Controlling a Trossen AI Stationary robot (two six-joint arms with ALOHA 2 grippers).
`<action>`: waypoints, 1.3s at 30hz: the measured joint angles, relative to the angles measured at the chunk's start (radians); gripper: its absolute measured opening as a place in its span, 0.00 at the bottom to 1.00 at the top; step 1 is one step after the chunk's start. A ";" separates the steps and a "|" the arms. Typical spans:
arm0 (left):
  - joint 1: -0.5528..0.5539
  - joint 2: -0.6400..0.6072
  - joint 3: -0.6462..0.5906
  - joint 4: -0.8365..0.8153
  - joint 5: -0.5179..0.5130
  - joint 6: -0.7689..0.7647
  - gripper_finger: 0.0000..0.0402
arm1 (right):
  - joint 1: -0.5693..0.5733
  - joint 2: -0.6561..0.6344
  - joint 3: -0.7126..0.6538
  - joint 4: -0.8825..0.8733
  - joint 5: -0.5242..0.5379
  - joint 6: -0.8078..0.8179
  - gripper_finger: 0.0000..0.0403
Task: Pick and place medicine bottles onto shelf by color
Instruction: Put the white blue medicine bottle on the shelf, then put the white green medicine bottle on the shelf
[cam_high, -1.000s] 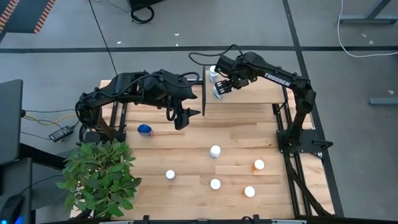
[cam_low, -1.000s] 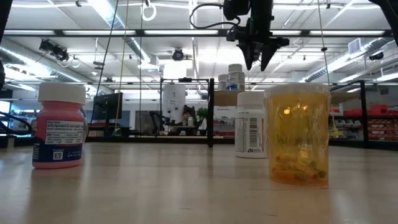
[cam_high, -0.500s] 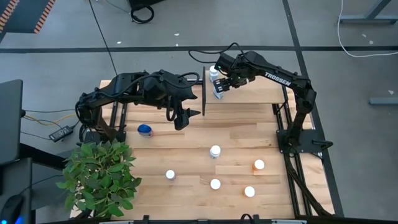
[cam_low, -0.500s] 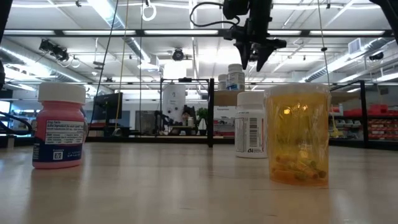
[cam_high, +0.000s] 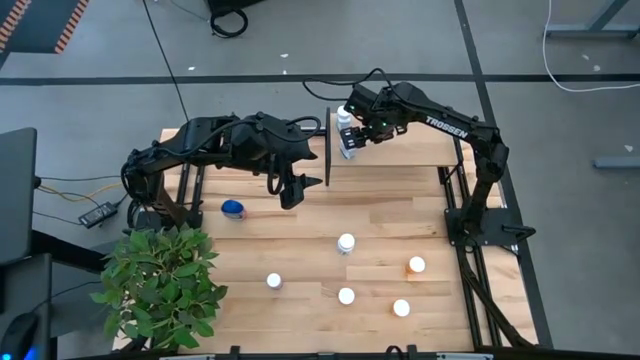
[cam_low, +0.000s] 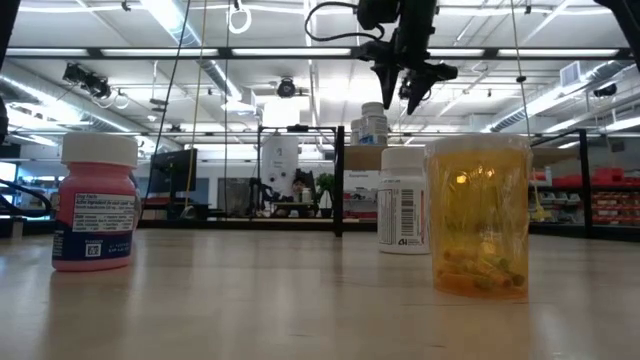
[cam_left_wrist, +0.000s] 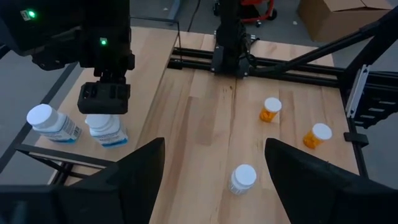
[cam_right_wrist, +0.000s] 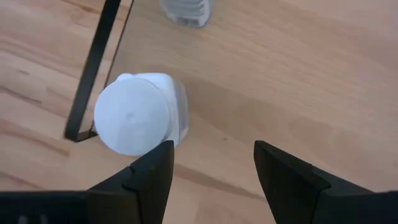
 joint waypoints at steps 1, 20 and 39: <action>0.000 0.000 0.000 0.000 0.000 0.000 0.70 | 0.000 0.000 0.000 0.005 -0.009 0.004 0.57; 0.008 0.000 0.000 -0.107 0.000 -0.004 0.70 | 0.060 -0.018 0.047 -0.128 -0.035 -0.046 0.57; 0.147 0.001 0.000 -0.383 -0.027 -0.143 0.70 | 0.559 -0.033 0.041 -0.156 0.035 -0.117 0.57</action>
